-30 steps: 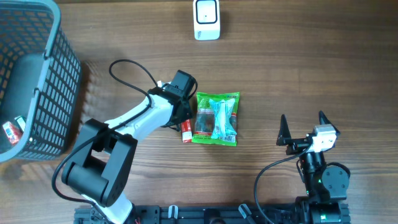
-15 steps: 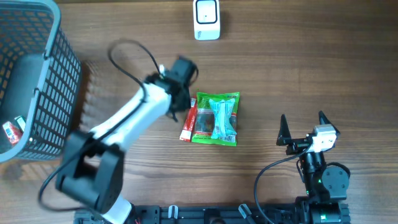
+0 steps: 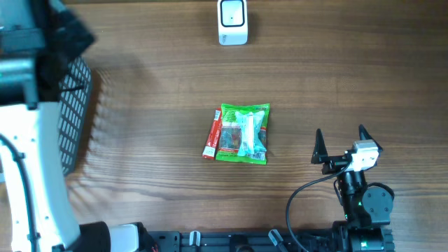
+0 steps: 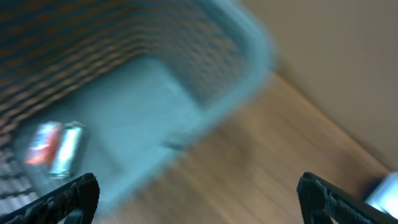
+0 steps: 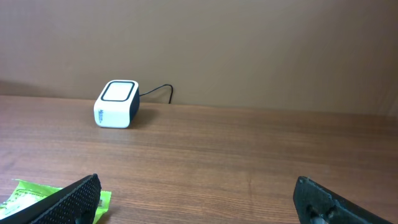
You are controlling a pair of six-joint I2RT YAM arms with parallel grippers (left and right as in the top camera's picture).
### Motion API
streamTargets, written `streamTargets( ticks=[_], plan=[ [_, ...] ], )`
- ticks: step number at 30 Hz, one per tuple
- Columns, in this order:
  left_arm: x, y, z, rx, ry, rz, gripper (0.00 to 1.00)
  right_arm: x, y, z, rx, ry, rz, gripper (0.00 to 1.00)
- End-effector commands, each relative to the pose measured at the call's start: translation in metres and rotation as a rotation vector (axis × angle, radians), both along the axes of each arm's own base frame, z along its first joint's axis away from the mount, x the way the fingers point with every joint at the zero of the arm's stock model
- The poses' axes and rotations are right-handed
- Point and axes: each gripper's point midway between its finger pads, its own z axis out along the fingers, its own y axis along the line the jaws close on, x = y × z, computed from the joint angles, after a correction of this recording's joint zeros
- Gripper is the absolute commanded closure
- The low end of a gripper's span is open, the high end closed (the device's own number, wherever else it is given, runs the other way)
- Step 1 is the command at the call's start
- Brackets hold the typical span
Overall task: Scan the item barcode
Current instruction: 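Move the left gripper back into the grey basket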
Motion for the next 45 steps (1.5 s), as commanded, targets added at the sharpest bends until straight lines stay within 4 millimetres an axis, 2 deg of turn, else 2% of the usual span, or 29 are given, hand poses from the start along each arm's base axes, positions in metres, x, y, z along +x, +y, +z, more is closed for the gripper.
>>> streamTargets(
  ticks=[1,2,4,7,12,18,23,30,39,45],
  plan=[
    [-0.033,0.076,-0.02,0.012,0.102,0.204,0.0,0.0,-0.002,0.001,0.008,-0.005,-0.012,0.0],
    [-0.043,0.094,-0.027,0.015,0.141,0.238,0.0,0.0,-0.002,0.001,0.008,-0.005,-0.012,0.0],
    [-0.055,0.117,-0.039,0.008,0.196,0.284,0.0,0.0,-0.002,0.001,0.008,-0.005,-0.012,0.0],
    [-0.075,0.153,-0.069,-0.018,0.325,0.326,0.0,0.0,-0.002,0.001,0.008,-0.005,-0.012,0.0],
    [-0.08,0.181,-0.119,-0.093,0.459,0.268,0.0,0.0,-0.002,0.001,0.008,-0.005,-0.012,0.0],
    [-0.071,0.185,-0.169,-0.245,0.511,0.113,0.0,0.0,-0.002,0.001,0.008,-0.005,-0.012,0.0],
    [-0.079,0.204,-0.201,-0.297,0.559,0.143,0.0,0.0,-0.002,0.001,0.008,-0.005,-0.012,0.0],
    [-0.09,0.213,-0.244,-0.353,0.634,0.13,0.0,0.0,-0.002,0.001,0.008,-0.005,-0.012,0.01],
    [-0.099,0.212,-0.298,-0.362,0.651,0.119,0.0,0.0,-0.002,0.001,0.008,-0.005,-0.012,0.0],
    [-0.099,0.211,-0.326,-0.347,0.63,0.12,0.0,0.0,-0.002,0.001,0.008,-0.005,-0.012,0.0]
  ],
)
